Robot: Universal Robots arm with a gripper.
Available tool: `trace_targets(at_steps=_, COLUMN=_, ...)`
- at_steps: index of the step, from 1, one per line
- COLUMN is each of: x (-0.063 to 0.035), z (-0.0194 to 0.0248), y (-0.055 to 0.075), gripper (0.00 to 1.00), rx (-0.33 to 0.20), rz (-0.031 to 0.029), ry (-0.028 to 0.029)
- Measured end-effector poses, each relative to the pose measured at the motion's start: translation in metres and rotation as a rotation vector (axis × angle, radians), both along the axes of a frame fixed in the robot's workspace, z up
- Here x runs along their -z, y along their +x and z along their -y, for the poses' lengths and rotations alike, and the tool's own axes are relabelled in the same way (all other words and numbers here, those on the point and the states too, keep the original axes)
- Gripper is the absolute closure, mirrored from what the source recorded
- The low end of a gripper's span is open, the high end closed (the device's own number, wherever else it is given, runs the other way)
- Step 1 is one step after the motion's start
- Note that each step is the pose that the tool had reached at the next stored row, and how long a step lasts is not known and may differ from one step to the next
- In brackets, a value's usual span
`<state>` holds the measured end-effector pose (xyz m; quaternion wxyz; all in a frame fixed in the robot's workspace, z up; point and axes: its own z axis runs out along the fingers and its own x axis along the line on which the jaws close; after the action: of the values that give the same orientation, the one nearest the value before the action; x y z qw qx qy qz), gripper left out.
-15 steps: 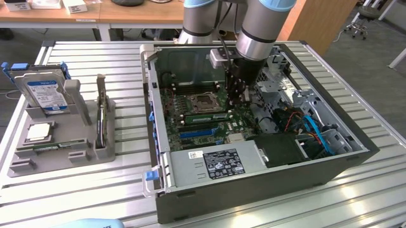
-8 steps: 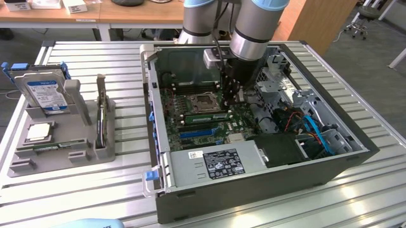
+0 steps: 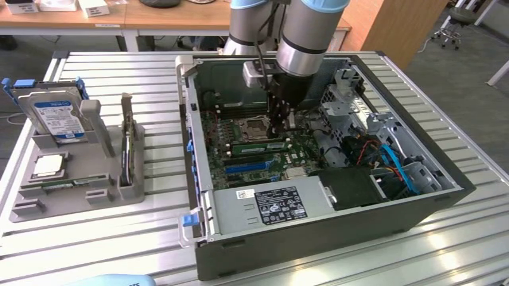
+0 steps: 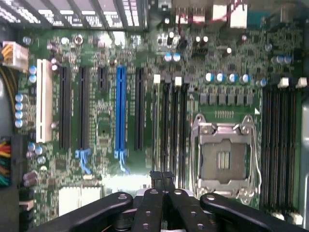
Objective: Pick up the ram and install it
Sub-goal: 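Press down the ram until it locks into place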
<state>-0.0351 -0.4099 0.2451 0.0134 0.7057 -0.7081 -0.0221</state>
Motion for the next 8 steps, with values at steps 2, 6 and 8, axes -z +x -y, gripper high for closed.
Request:
trace_targets(at_steps=2, x=0.0, z=0.0, y=-0.005, gripper=0.9, rx=0.0, rz=0.0, ry=-0.0001)
trace_targets(at_steps=6, x=0.0001, z=0.0, y=-0.014, gripper=0.9, rx=0.0, rz=0.0, ry=0.0)
trace_targets(at_steps=8, x=0.0001, z=-0.0001, y=-0.019, gripper=0.9, rx=0.0, rz=-0.0001, ry=-0.0001)
